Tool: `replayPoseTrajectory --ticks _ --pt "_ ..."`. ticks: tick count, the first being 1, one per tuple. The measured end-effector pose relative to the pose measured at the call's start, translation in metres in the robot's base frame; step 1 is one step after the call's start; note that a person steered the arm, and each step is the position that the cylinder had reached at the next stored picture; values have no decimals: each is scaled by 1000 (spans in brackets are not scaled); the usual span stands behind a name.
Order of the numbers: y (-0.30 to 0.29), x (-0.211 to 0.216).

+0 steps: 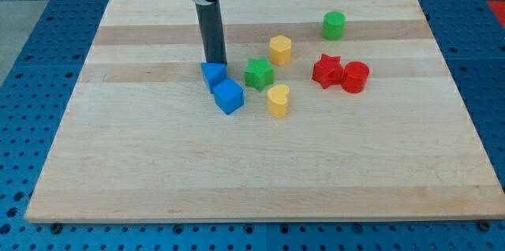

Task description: Push the yellow hexagon to the top right side of the blue triangle

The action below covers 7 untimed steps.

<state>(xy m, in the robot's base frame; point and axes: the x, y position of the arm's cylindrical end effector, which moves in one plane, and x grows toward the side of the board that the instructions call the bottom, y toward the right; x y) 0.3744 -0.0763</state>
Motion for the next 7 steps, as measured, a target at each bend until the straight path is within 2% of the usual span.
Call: replayPoseTrajectory --ticks 2,4,7 --pt "-1 -49" --pt "51 -74" --pt "143 -67"
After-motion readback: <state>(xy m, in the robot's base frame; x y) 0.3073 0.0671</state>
